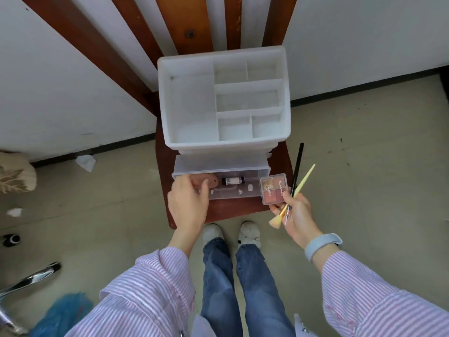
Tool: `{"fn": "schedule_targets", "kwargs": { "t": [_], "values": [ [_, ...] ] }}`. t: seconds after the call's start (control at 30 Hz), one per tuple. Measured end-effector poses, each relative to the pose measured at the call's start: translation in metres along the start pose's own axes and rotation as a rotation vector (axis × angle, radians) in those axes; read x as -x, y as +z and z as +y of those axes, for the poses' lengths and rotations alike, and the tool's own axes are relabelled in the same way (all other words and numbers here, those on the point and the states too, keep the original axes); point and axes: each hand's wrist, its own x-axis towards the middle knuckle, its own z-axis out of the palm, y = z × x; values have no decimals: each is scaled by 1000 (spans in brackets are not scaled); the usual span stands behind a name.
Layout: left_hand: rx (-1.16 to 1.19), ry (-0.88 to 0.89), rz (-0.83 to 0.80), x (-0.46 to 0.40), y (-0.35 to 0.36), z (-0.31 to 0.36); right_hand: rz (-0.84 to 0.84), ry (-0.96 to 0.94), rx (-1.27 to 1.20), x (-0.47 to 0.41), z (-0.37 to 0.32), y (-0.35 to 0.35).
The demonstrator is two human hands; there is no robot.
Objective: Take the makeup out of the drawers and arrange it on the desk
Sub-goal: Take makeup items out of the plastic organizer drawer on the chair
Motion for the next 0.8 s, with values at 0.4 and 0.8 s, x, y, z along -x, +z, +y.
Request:
{"fn": "schedule_targets", "kwargs": {
  "t": [0.4,0.8],
  "values": [
    [267,-290,-128,-17,25,-40,73,-42,93,-13,17,-14],
    [-72,-235,-421,10,19,-71,205,-178,695,-30,45,-22]
  ]
}}
